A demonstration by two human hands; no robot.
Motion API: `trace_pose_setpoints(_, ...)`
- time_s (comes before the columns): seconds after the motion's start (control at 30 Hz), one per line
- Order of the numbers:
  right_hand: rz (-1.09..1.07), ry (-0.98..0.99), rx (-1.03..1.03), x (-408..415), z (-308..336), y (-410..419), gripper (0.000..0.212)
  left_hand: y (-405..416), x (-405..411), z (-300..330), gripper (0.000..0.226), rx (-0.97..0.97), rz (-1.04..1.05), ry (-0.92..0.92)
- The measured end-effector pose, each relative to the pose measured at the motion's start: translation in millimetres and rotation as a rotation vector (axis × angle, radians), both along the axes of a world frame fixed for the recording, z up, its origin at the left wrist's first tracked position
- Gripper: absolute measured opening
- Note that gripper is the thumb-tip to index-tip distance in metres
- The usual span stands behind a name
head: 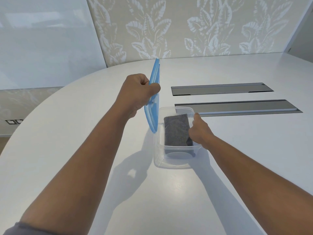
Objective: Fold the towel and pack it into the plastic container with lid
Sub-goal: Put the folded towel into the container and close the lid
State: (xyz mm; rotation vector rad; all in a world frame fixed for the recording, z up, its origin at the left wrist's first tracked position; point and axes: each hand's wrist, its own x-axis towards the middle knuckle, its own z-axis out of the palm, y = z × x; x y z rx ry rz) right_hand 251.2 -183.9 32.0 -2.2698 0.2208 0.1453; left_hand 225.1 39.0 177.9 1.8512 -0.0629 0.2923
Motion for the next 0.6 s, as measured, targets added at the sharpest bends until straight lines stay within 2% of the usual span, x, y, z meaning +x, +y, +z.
trace_pose_setpoints(0.2, -0.079, -0.052, 0.141, 0.6, -3.5, -0.3, 0.068, -14.9, -1.5, -30.3, 0.028, -0.447, 0.001, 0.115)
trace_pose_setpoints(0.37, -0.205, -0.217, 0.445, -3.7, -1.3, 1.7, 0.045, -23.2, -4.5, -56.3, 0.02, -0.644, -0.009, 0.156)
trace_pose_setpoints(0.47, -0.238, -0.287, 0.525, -6.2, 4.1, -0.6, 0.034, -24.2, -3.0, -64.3, 0.042, -0.777, -0.027, 0.171)
trace_pose_setpoints(0.53, -0.244, -0.284, 0.628, -7.8, 12.7, -1.6, 0.034, -24.3, -1.8, -71.5, 0.05, -0.827, -0.035, 0.194)
trace_pose_setpoints(0.6, -0.209, -0.25, 0.724, -9.3, 22.8, -3.3, 0.039, -23.5, -1.1, -78.5, 0.046, -0.817, -0.026, 0.228)
